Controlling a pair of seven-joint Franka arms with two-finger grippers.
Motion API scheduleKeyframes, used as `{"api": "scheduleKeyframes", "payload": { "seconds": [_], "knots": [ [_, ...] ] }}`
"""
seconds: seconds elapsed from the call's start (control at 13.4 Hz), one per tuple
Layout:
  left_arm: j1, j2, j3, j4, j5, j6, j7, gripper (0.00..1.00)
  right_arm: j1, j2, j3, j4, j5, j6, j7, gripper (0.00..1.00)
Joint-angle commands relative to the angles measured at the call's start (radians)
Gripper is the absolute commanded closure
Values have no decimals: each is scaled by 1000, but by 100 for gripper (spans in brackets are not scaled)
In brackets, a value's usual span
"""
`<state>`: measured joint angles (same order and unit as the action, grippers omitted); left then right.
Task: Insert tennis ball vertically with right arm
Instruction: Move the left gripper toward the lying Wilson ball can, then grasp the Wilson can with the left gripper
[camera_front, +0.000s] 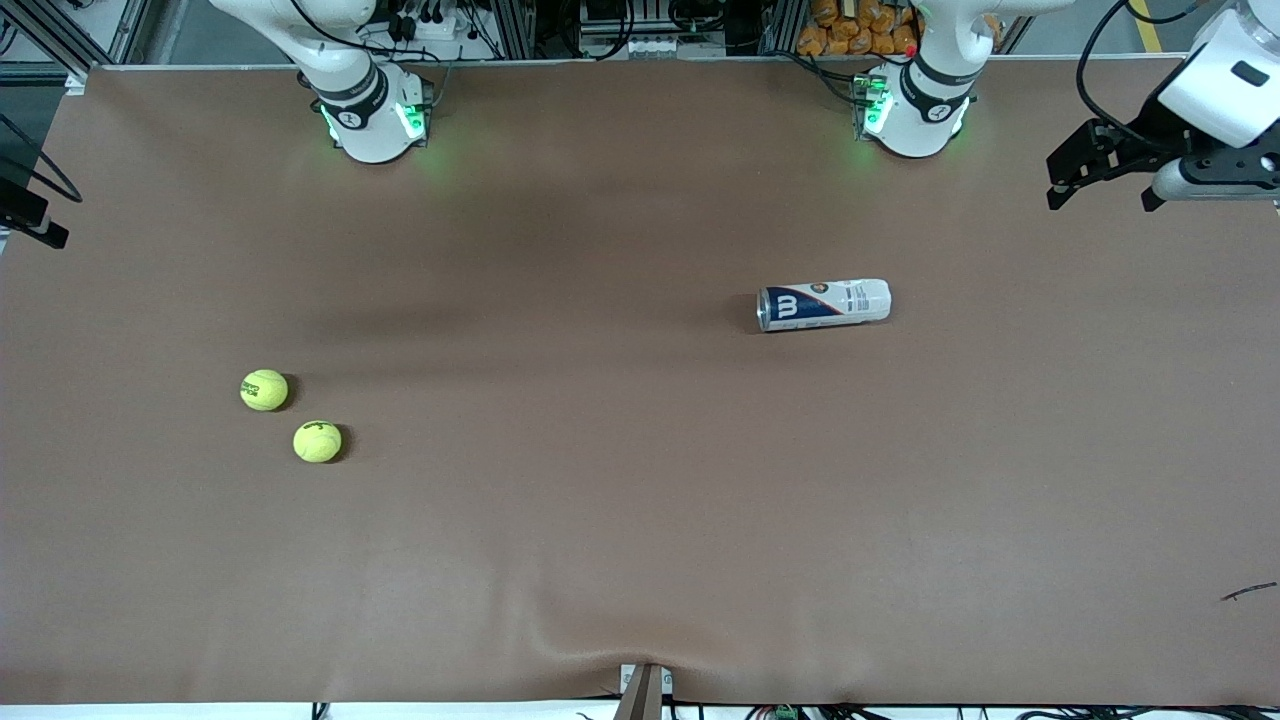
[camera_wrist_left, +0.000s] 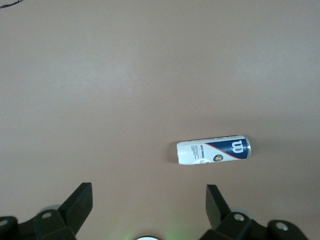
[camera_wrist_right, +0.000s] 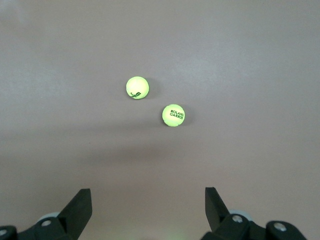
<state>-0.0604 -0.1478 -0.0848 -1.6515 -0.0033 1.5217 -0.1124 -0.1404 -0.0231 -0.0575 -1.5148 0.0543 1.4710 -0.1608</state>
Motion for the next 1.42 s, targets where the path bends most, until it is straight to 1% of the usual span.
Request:
{"api": "scheduleKeyframes", "payload": {
  "seconds": [0.0,0.15,0.3,0.37,0.52,0.67,0.82,0.97,1.12,1.2,1.27,1.35],
  "knots": [
    [22,33,-3,53,-11,-35,19,0,-15,-5,11,-2,9,-3,-6,0],
    [27,37,-3,59,-6,-35,23,0,-16,-5,11,-2,10,-3,-5,0],
    [13,54,-12,50,-3,-76,74,0,-16,-5,11,-2,9,-3,-6,0],
    [1,54,-23,26,-12,-125,114,0,-18,-5,11,-2,10,-3,-6,0],
    [-18,56,-73,-13,-1,-126,128,0,-21,-5,11,-4,9,-4,-5,0],
    [-18,56,-177,-66,23,-109,128,0,-19,-5,11,-4,9,-4,-5,0],
    [-18,56,-289,-149,66,-66,128,0,-21,-5,11,-4,10,-3,-5,0],
    [-16,51,-401,-281,145,20,131,0,-25,-5,11,-4,10,-4,-3,0],
    [-18,83,-510,-388,234,136,197,0,-24,-5,11,-4,10,-5,-3,0],
    [-16,112,-541,-418,277,173,200,0,-25,-5,11,-4,10,-3,-3,0],
    [-21,160,-550,-419,329,179,223,0,-24,-5,11,-4,10,-4,-3,0],
    [-27,209,-579,-419,398,181,279,0,-25,-5,11,-4,10,-4,-3,0]
  ]
}}
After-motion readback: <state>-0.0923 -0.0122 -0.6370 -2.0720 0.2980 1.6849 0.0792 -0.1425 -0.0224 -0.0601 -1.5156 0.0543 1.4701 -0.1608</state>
